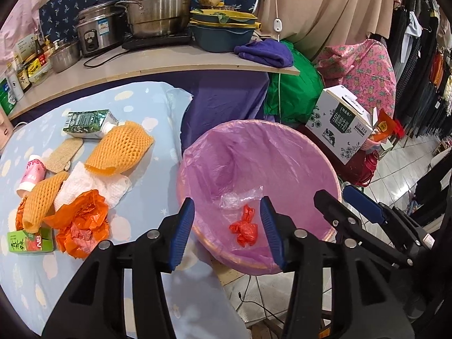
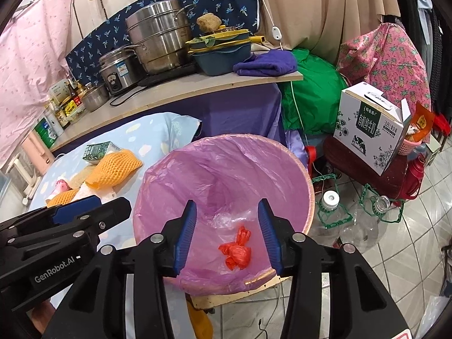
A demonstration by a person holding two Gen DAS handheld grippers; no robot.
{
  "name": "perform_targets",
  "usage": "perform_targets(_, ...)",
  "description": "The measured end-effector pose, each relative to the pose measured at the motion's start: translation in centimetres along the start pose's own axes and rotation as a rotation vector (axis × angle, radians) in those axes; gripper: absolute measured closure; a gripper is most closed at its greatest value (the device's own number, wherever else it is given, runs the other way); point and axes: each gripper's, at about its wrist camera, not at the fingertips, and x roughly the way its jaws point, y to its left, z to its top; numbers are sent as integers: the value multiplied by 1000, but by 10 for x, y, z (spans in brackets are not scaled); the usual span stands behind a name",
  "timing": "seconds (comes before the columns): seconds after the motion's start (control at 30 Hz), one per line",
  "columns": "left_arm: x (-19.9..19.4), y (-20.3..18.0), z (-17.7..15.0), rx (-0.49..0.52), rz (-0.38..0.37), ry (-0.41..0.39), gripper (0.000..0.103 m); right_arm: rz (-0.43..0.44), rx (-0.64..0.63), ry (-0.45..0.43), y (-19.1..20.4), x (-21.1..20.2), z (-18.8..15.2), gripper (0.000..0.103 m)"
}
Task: Collect trash
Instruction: 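Move both tools back to the table and grasp the orange bag with the left gripper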
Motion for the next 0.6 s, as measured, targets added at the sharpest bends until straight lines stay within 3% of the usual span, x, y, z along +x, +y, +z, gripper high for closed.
perform_targets(0.03, -1, 2, 0, -4, 3, -1, 56, 3, -3, 0, 2, 0, 0, 58)
perform_targets(0.1, -5, 9, -1, -25, 18, -11, 43, 8, -10, 3, 5, 0, -1, 58)
perform_targets(0.33, -17, 45, -9, -111, 72, -34, 37, 36, -42, 13, 23, -1, -3, 58)
perform_targets(0.6, -24, 106, -34, -256, 187, -26, 20, 65, -84, 36, 48, 3, -9, 58)
